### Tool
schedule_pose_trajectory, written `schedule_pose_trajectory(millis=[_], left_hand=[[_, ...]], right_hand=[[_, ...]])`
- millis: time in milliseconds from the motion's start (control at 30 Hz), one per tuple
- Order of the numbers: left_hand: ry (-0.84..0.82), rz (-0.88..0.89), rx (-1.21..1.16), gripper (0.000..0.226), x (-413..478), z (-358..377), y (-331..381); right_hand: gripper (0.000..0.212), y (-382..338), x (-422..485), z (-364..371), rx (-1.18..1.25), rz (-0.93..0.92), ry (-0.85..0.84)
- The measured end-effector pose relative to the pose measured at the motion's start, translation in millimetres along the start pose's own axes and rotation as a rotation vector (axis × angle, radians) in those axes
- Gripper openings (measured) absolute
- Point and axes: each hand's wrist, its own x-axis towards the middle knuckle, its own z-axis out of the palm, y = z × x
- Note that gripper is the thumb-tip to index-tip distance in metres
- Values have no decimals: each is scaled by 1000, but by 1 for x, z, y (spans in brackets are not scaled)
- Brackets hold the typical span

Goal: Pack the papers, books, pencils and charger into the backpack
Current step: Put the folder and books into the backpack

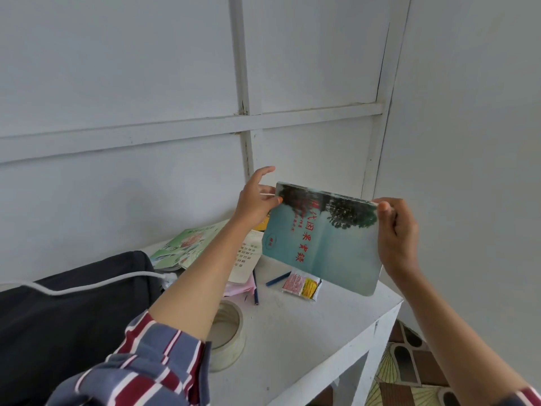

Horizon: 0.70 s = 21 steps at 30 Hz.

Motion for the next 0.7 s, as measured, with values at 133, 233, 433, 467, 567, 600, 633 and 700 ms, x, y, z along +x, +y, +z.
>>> schedule_pose_trajectory(millis=[133, 233, 433, 467, 567, 600, 633, 700], left_hand=[[-49, 1, -124, 42, -18, -11, 15], [-123, 26, -109, 21, -34, -20, 25], [-164, -74, -131, 31, -65, -60, 44], [-131, -83, -146, 35, -71, -69, 46], [-7, -91, -177, 45, -93, -95, 47], [31, -96, -193, 47, -102, -104, 46], [69, -104, -210, 48, -111, -113, 45], [123, -126, -226, 47, -132, -132, 45]], right_hand=[[20, -11, 16, 3, 163, 135, 66], [21, -20, 24, 11, 326, 244, 67], [14, -44, 28, 31, 634, 350, -137], [10, -49, 26, 35, 732, 385, -199], [26, -62, 15, 52, 945, 458, -401], [32, -66, 10, 59, 945, 455, -467], [38, -70, 3, 65, 935, 452, -537], [45, -80, -15, 76, 915, 461, -683]])
